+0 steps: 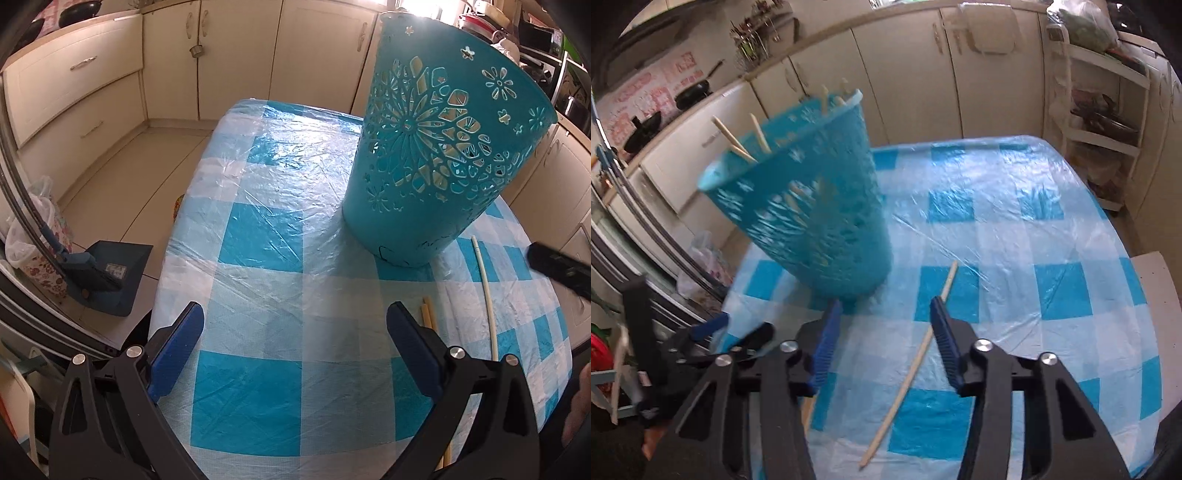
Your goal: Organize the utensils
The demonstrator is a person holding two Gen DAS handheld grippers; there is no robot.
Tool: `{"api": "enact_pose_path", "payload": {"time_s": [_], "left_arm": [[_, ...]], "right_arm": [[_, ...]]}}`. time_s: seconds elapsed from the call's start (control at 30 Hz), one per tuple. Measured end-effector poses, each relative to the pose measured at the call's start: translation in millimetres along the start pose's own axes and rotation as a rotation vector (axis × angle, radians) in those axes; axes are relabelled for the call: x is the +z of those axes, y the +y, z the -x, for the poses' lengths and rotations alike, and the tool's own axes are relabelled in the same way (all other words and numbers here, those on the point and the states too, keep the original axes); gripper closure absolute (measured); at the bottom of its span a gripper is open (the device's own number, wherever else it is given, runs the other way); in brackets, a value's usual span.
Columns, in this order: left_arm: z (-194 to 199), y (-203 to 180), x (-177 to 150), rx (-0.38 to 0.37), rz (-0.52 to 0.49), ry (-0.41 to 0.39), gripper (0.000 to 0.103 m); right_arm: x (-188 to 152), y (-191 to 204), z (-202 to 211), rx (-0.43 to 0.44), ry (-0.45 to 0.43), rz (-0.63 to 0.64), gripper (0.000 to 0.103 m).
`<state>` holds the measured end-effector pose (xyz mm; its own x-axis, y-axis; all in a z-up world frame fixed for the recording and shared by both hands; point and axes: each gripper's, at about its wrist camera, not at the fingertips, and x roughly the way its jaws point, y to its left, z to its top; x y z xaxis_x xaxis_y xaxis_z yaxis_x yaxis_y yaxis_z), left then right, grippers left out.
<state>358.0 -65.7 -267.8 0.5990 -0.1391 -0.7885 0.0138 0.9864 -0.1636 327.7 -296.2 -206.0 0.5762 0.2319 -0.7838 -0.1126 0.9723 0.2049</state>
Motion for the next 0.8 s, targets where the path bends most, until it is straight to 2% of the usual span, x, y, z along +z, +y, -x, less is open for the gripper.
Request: {"api": "enact_pose_path", "payload": {"time_s": [0.1, 0.17, 0.27, 0.3, 0.4, 0.43, 0.53, 0.63, 0.73, 0.8], "left_arm": [[-0.4, -2.3, -0.4, 0.004, -0.01, 0.0, 0.008], [-1.2, -4.0, 0.0, 0.009, -0.016, 0.002, 0.008], [-1.7, -6.6, -0.1, 0.014, -0.03, 0.007, 0.008], [-1.5, -7.1, -0.1, 0.014, -0.033, 0.006, 0.008], [-1.9, -8.9, 0.1, 0.015, -0.036, 0.011, 0.008], [-2.1, -9.7, 0.1, 0.015, -0.037, 0.013, 0.008], [-2.0, -8.5, 0.5, 0.01, -0.029, 0.014, 0.008], [-3.6, -5.7, 1.8, 0.008, -0.021, 0.02, 0.008], [-4.1, -4.5, 2.1, 0.01, -0.024, 0.02, 0.008], [-3.9, -4.3, 2.2, 0.012, -0.024, 0.018, 0.008]], "right_arm": [[-1.2, -7.2, -24.5, -0.059, 0.035, -0.012, 0.066], [-0.9, -7.4, -38.9, -0.135, 0.06, 0.016, 0.066], [-5.9, -6.8, -46.6, -0.203, 0.059, 0.065, 0.084], [-8.3, -7.4, -45.7, -0.192, 0.057, 0.071, 0.094], [-12.1, -11.7, -34.1, -0.165, 0.046, 0.054, 0.097], [-12.4, -15.4, -23.0, -0.129, 0.029, 0.018, 0.097], [-2.3, -22.9, 28.7, 0.011, -0.081, -0.104, 0.097], [28.0, -18.0, 89.9, 0.172, -0.269, -0.179, 0.097], [63.2, 1.1, 135.5, 0.262, -0.485, -0.171, 0.097], [83.4, 17.5, 146.5, 0.277, -0.606, -0.162, 0.097]]}}
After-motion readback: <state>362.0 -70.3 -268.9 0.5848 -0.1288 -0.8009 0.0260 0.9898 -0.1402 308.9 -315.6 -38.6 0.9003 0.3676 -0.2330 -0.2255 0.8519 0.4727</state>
